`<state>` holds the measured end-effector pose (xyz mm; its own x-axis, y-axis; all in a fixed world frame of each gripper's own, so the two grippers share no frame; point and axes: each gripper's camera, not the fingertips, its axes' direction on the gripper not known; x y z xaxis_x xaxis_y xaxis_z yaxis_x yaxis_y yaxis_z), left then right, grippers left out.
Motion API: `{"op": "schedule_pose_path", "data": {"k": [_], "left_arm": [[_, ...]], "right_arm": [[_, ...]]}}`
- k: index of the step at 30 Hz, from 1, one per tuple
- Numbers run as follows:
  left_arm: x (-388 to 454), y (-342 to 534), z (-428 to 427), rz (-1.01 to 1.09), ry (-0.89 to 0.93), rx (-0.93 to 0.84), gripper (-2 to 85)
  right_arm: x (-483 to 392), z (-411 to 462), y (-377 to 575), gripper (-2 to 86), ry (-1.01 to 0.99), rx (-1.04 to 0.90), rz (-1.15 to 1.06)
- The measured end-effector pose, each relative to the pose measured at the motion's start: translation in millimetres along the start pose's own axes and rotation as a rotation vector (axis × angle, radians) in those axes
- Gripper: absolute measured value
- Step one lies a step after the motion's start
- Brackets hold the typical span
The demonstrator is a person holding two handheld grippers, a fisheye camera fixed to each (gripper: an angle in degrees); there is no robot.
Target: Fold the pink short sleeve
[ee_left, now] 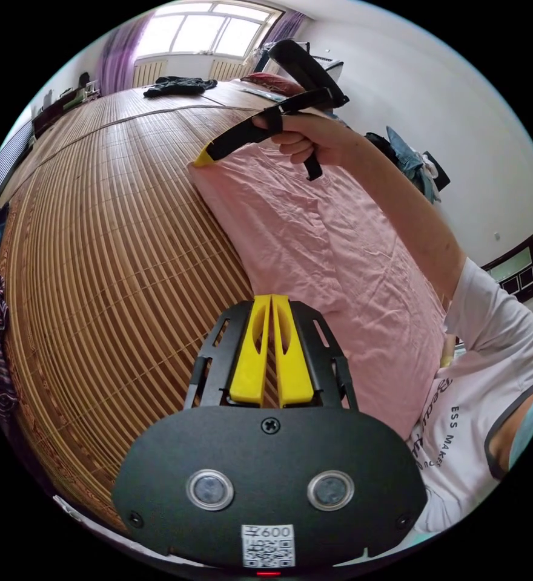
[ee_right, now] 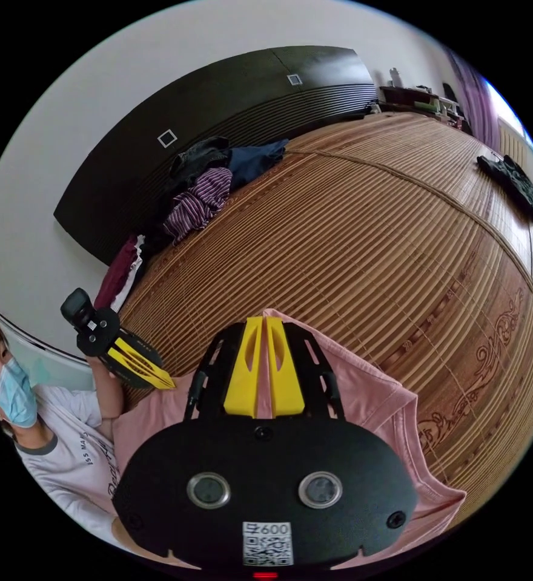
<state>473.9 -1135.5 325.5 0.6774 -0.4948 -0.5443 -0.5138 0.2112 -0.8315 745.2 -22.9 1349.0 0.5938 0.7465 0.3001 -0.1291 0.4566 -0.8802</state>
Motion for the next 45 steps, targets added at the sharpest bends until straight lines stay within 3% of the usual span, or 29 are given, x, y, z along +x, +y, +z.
{"op": "schedule_pose_path", "data": {"k": [7, 25, 37, 40, 42, 45], "left_arm": [[12, 15, 2, 0.072, -0.002, -0.013, 0.2], [28, 31, 28, 0.024, 0.003, -0.036, 0.2], [41, 54, 27, -0.002, -0.048, -0.074, 0.3], [38, 62, 10, -0.036, -0.111, 0.040, 0.6], [36, 67, 0, -0.044, -0.028, 0.136, 0.9], [45, 67, 8, 0.001, -0.030, 0.075, 2.0]], "right_arm": [[4, 17, -25, -0.9, 0.024, 0.009, -0.002], [60, 11, -62, -0.9, -0.054, -0.030, 0.084], [68, 11, -49, -0.9, 0.028, -0.083, -0.004], [74, 7, -35, -0.9, 0.029, -0.076, -0.022], [81, 3, -26, -0.9, 0.013, -0.066, -0.012], [94, -4, -8, -0.9, -0.020, -0.045, 0.007]]}}
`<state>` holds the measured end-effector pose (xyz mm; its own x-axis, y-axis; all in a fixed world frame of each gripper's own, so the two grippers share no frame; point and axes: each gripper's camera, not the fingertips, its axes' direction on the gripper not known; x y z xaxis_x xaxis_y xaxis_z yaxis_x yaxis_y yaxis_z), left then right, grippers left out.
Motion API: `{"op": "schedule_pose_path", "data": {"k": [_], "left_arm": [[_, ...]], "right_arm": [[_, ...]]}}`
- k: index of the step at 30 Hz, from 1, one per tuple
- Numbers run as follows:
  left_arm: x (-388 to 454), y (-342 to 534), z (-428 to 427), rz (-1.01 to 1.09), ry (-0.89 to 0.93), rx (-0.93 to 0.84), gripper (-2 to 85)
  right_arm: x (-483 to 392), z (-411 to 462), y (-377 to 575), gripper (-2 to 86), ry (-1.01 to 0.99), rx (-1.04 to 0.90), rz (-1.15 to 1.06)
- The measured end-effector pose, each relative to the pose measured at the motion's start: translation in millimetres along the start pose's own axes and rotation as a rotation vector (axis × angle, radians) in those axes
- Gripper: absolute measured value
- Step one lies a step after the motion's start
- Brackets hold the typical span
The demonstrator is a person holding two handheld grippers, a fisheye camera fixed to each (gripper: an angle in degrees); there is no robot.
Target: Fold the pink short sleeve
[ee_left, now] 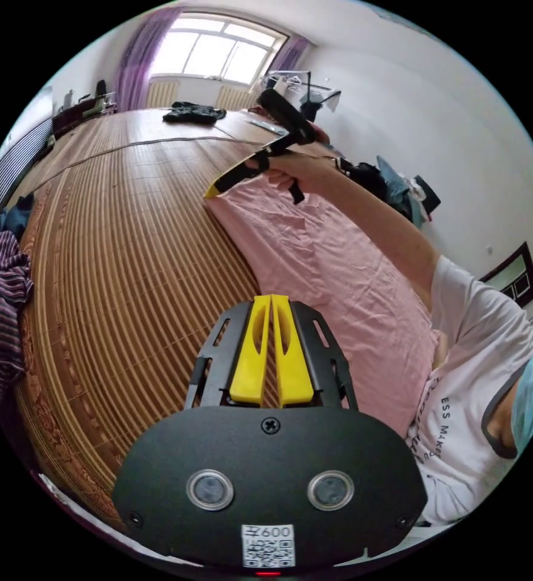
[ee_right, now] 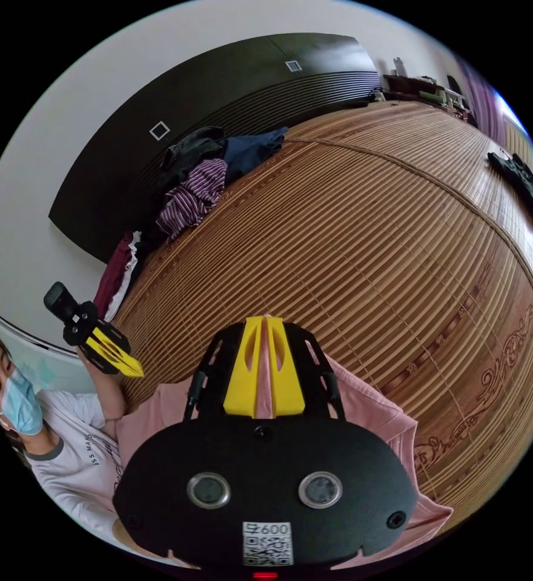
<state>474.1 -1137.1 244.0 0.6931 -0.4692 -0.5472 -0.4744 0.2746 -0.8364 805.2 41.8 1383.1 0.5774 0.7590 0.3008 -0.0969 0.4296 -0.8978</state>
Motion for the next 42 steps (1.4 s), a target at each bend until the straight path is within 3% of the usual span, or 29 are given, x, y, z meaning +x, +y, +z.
{"op": "schedule_pose_path", "data": {"k": [6, 16, 21, 24, 26, 30, 33, 38, 42], "left_arm": [[23, -12, 32, 0.105, -0.074, -0.145, 7.3], [31, -34, 34, 0.123, -0.190, -0.162, 5.9], [15, -40, 20, 0.084, -0.122, -0.144, 2.8], [-21, -41, 7, -0.076, 0.050, -0.123, 2.3], [-51, -39, 0, -0.166, 0.194, -0.080, 2.1], [-75, -37, -14, -0.223, 0.248, -0.068, 1.8], [-88, -30, -42, -0.298, 0.138, -0.014, 1.2], [-100, -28, -74, -0.335, 0.093, 0.072, 0.4], [-99, -37, -81, -0.320, 0.090, 0.072, 0.4]], "right_arm": [[29, -2, 43, -0.9, -0.021, 0.035, 0.062], [68, 24, 142, -0.8, -0.021, 0.026, 0.085], [77, 34, 201, -0.1, 0.030, 0.023, 0.050], [91, 32, 247, 2.0, 0.144, 0.067, 0.086], [92, 32, 291, 1.6, 0.115, 0.099, 0.029], [44, 36, 387, 0.6, 0.058, 0.222, -0.185], [-44, 74, 491, 0.7, 0.240, 0.169, -0.462], [-177, 186, 691, -0.4, 0.724, 0.134, -0.860], [-188, 261, 767, -0.2, 0.944, 0.077, -0.909]]}}
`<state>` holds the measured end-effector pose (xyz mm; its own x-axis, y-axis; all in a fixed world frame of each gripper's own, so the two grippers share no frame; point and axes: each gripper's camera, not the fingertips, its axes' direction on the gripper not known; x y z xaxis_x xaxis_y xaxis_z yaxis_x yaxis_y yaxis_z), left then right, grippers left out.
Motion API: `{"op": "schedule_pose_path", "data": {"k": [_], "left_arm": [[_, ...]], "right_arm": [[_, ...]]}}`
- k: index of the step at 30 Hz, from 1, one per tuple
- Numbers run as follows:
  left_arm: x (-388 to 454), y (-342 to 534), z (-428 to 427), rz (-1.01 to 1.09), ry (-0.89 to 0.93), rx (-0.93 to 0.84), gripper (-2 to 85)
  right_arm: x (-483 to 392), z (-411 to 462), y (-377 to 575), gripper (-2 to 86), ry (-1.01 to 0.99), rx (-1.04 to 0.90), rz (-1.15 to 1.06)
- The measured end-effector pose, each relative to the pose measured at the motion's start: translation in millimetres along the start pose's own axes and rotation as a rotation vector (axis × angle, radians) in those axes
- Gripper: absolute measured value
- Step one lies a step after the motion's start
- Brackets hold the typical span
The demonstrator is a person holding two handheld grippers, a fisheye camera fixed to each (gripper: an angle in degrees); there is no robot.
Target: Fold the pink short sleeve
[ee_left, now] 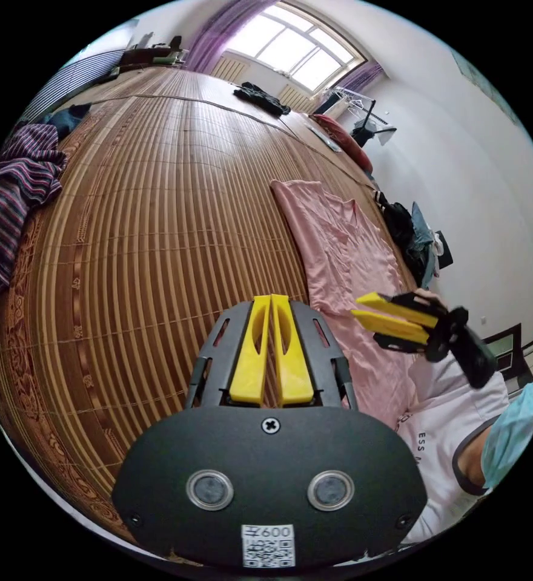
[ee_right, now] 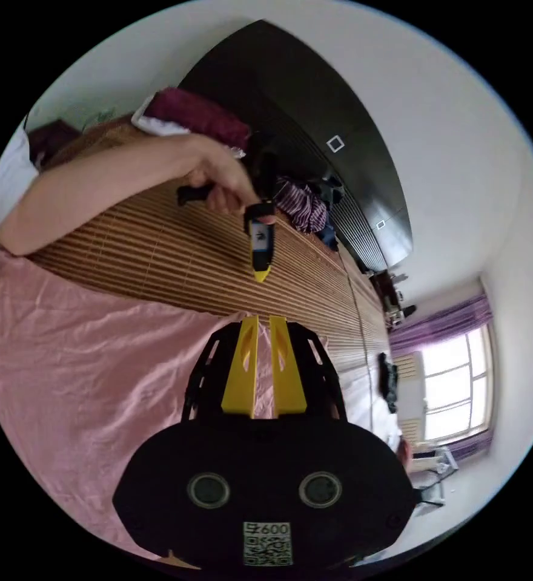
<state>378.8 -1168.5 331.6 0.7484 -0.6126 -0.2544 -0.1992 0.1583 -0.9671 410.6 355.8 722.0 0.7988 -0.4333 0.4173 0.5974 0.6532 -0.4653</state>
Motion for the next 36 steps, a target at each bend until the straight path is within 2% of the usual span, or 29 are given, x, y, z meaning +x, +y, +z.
{"op": "schedule_pose_path", "data": {"k": [3, 5, 8, 13, 18, 24, 36], "left_arm": [[4, -6, -3, 0.015, -0.027, -0.029, 0.5], [6, -9, -8, 0.030, -0.014, -0.029, 0.6], [10, -12, -19, 0.059, 0.050, -0.021, 0.7], [26, -11, -32, 0.147, 0.036, -0.109, 0.7], [47, -14, -30, 0.328, 0.231, -0.183, 0.3], [53, -33, 4, 0.305, 0.240, -0.365, 0.1], [50, -43, -25, 0.240, 0.253, -0.352, 0.3]], "right_arm": [[-40, 26, 28, 0.8, -0.067, -0.098, 0.031], [-68, 41, 58, 2.1, -0.025, -0.143, 0.023], [-104, 47, 89, 2.8, -0.014, -0.148, -0.003], [-146, 45, 137, 2.1, 0.000, -0.149, -0.017], [-158, 46, 190, 1.2, -0.019, -0.145, 0.036], [-174, 46, 252, 0.6, -0.113, -0.116, 0.095], [-227, 62, 346, -0.2, -0.078, -0.160, 0.025]]}}
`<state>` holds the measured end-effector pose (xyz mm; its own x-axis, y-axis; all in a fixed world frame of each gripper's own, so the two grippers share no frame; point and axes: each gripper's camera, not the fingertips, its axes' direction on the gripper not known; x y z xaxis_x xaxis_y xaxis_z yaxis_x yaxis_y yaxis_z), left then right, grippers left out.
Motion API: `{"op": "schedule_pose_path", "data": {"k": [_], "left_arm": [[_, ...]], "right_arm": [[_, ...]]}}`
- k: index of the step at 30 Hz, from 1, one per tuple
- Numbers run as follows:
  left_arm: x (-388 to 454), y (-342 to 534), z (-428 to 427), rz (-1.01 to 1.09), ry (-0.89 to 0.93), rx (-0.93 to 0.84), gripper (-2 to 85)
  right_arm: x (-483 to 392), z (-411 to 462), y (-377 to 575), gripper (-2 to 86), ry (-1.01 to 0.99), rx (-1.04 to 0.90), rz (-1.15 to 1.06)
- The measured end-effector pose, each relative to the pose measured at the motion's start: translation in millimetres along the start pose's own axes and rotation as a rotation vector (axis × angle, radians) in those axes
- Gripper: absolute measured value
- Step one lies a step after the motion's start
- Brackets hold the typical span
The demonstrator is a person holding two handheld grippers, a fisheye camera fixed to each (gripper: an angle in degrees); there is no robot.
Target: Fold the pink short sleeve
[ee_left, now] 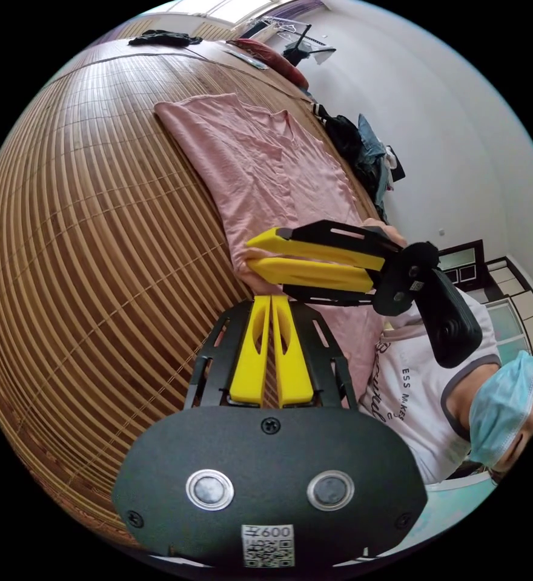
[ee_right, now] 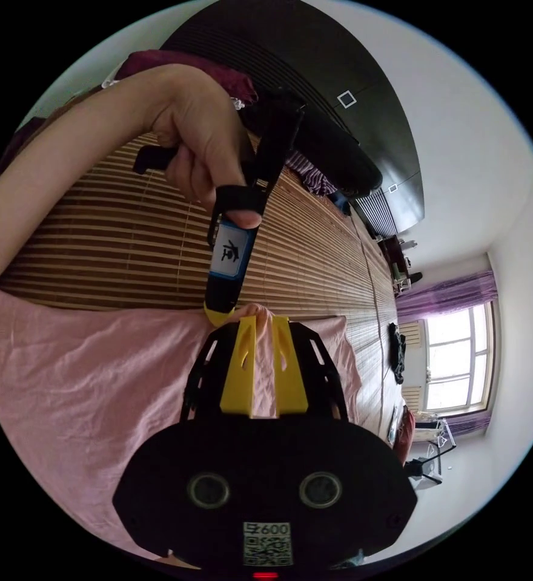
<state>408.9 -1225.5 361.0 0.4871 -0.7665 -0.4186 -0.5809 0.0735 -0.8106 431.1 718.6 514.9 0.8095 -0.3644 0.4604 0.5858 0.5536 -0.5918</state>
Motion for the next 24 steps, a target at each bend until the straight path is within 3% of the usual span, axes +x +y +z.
{"op": "schedule_pose_path", "data": {"k": [24], "left_arm": [[40, -28, -28, -0.004, 0.013, 0.003, 0.1]], "right_arm": [[-6, 24, 78, -0.7, 0.064, 0.003, -0.069]]}}
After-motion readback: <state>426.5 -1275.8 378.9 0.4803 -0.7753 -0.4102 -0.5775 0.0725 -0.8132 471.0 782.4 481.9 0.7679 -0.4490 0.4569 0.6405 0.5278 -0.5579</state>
